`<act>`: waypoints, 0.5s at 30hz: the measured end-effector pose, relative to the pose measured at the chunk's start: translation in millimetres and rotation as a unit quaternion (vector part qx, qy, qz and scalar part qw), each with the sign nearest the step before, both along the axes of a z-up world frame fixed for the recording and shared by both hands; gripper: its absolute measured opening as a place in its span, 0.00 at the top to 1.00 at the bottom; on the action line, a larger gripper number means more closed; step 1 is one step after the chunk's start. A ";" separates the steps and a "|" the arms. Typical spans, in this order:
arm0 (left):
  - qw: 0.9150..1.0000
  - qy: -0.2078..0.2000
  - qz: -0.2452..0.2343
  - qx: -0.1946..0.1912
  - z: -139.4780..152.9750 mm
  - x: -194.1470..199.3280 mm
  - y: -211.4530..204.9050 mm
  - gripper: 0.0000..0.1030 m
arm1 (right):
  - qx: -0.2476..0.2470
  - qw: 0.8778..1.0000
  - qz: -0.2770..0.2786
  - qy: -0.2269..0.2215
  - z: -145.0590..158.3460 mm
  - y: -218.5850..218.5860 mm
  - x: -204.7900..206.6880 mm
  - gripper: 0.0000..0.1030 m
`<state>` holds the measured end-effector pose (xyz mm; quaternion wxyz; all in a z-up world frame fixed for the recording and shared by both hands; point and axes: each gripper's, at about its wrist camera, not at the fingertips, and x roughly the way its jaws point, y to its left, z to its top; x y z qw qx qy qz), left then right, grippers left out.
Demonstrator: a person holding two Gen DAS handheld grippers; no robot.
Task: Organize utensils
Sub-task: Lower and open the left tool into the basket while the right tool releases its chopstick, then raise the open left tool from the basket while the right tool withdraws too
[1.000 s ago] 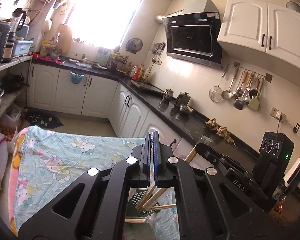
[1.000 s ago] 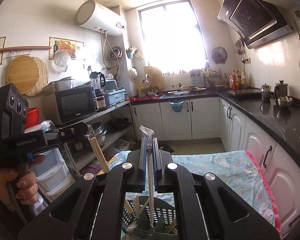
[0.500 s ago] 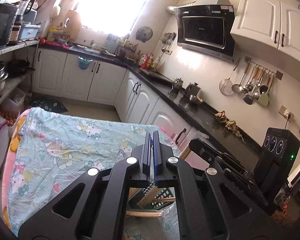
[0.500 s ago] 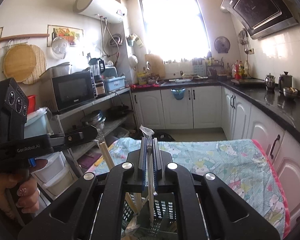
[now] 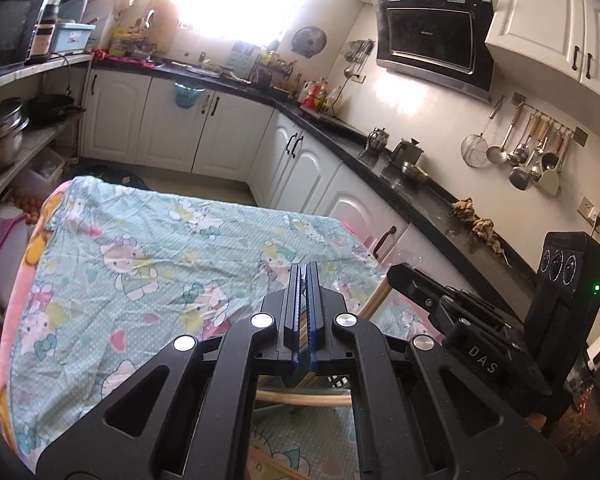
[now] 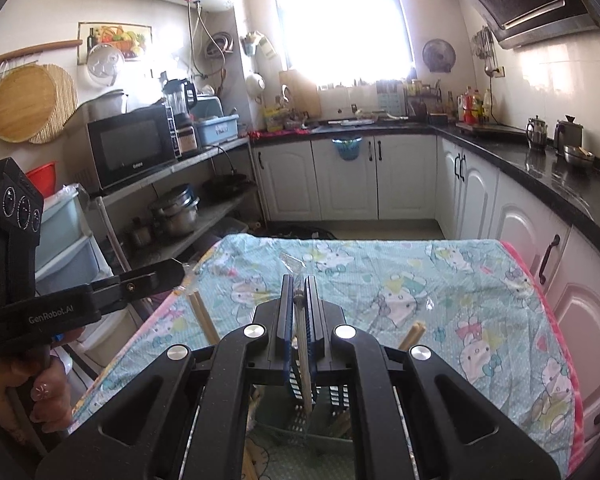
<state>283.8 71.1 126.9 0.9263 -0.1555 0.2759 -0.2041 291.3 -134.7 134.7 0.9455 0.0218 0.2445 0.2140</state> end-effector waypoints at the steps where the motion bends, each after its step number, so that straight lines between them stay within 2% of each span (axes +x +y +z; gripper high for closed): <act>1: 1.000 0.001 0.001 0.000 -1.0 -0.4 0.6 1.00 | 0.000 1.000 -0.001 0.003 -1.4 -0.4 0.0 0.92; 3: 1.000 0.004 0.006 0.003 -3.1 -1.0 2.5 1.00 | 0.000 1.000 -0.004 0.006 -3.4 -2.0 0.1 0.85; 9: 1.000 0.010 0.014 0.003 -6.6 -4.2 6.4 0.99 | -0.001 1.000 -0.007 0.007 -3.9 -7.4 -2.2 0.78; 10: 1.000 0.010 0.017 0.003 -6.8 -5.6 7.8 0.91 | -0.002 1.000 -0.008 0.006 -3.6 -8.6 -3.1 0.76; 11: 1.000 0.009 0.020 0.002 -6.7 -6.5 8.9 0.78 | -0.004 1.000 -0.009 0.005 -3.4 -9.7 -3.9 0.74; 13: 1.000 0.009 0.027 0.002 -5.6 -9.0 11.5 0.62 | -0.006 1.000 -0.009 0.006 -3.6 -11.1 -5.6 0.70; 15: 0.999 0.006 0.033 0.003 -3.5 -12.8 13.8 0.57 | -0.007 1.000 -0.011 0.006 -3.9 -13.3 -7.4 0.68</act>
